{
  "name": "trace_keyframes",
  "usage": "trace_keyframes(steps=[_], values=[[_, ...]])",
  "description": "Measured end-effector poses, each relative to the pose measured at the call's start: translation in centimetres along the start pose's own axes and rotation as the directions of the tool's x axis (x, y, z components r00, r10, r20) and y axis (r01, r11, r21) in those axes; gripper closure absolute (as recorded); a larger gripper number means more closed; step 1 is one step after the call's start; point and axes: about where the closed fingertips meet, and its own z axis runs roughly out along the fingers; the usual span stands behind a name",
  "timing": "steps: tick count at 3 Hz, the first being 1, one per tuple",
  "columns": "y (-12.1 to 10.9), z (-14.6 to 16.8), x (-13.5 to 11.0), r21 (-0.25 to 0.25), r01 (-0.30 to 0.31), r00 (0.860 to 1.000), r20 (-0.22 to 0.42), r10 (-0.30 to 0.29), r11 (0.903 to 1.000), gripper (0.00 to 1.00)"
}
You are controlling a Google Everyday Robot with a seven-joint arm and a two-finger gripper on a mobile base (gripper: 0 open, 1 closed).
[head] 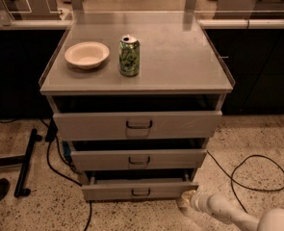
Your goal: Close bottom drawer
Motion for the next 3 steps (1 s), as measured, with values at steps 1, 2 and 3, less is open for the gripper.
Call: trace_keyframes(steps=[1, 2, 3], values=[[-1.17, 1.15, -0.68, -0.023, -0.095, 0.993, 0.075, 0.096, 0.9952, 1.0], [-1.77, 1.51, -1.15, -0.062, -0.143, 0.981, 0.121, 0.15, 0.9877, 1.0], [-1.93, 1.7, -1.63, -0.1, -0.175, 0.967, 0.173, 0.19, 0.9796, 1.0]])
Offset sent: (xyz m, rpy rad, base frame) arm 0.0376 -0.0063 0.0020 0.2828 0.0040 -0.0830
